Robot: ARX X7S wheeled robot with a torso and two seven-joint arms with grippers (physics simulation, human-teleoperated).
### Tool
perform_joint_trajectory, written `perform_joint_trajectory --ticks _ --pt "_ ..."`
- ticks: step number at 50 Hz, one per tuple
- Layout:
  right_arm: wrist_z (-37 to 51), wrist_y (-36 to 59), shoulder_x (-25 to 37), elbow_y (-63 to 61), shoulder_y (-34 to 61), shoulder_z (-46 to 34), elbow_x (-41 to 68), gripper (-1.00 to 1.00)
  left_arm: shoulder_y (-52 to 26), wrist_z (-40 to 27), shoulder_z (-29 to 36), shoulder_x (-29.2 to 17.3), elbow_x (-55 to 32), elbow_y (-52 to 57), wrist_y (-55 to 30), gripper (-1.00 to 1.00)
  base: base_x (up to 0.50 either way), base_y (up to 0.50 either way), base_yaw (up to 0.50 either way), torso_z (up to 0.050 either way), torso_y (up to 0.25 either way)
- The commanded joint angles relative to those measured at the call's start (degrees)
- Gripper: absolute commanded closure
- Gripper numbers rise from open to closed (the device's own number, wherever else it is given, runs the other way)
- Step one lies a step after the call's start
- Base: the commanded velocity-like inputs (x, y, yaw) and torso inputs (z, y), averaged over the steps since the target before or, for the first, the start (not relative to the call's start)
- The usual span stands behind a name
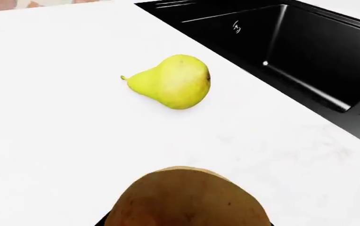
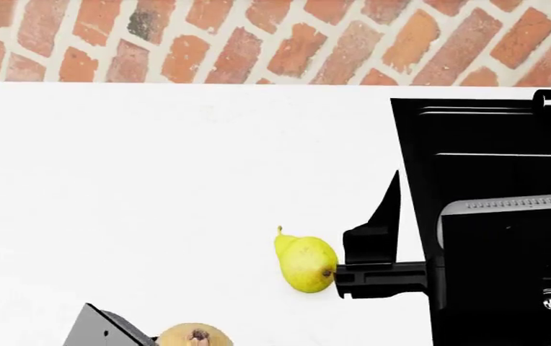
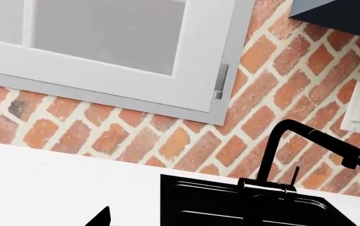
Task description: There is a mixed pile of frozen fruits and vegetables on the counter. Locate all the frozen vegetables and place the items in a bowl on the counter. Take all the frozen fruits and defrost them in a running sink.
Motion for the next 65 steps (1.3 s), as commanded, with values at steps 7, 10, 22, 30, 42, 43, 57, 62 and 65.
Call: perform_joint_trajectory --ticks 7,10,22,30,42,43,57,62,65 --pt "-5.6 -3.5 -2.3 3.9 -0.7 -1.9 -1.3 -1.0 -4.6 -14.3 -9.2 0.0 -9.9 9.1 -2.2 1.0 0.0 0.0 0.0 0.0 0.0" --pt "-7.3 -3.8 -2.9 4.5 -0.4 -1.4 1.5 -1.0 -5.8 -16.3 -11.1 -0.7 -11.1 9.7 -2.2 1.0 0.0 0.0 0.0 0.0 0.0" --pt "-18.2 -1.3 -8.6 14.2 4.7 -10.1 0.2 -1.0 -7.6 -22.3 -16.5 -3.5 -17.6 12.2 -2.0 1.0 0.0 0.0 0.0 0.0 0.0" --pt "-25.8 -2.8 -12.7 24.7 6.5 -13.5 -1.3 -1.0 -7.8 -22.4 -16.0 -3.2 -16.8 11.7 -1.8 1.0 0.0 0.0 0.0 0.0 0.0" --pt "-32.4 -4.5 -17.8 37.0 10.8 -16.1 -3.8 -1.0 -6.6 -21.1 -15.5 -3.6 -16.1 11.0 -1.1 1.0 0.0 0.0 0.0 0.0 0.0" --pt "-32.7 -4.8 -18.2 37.7 10.5 -16.5 -4.1 -1.0 -6.4 -21.0 -15.5 -3.7 -16.0 11.2 -1.0 1.0 0.0 0.0 0.0 0.0 0.0" --pt "-33.9 -5.7 -19.3 44.1 10.0 -17.4 -5.6 -1.0 -6.1 -20.3 -14.6 -3.7 -15.9 10.8 -0.7 1.0 0.0 0.0 0.0 0.0 0.0" --pt "-34.1 -6.0 -19.4 45.0 9.1 -17.6 -5.6 -1.0 -6.1 -20.4 -14.5 -4.0 -16.0 10.9 -0.7 1.0 0.0 0.0 0.0 0.0 0.0" --pt "-34.7 -6.7 -20.1 46.9 8.8 -18.2 -6.3 -1.0 -6.3 -20.5 -14.5 -4.0 -16.1 10.8 -0.6 1.0 0.0 0.0 0.0 0.0 0.0"
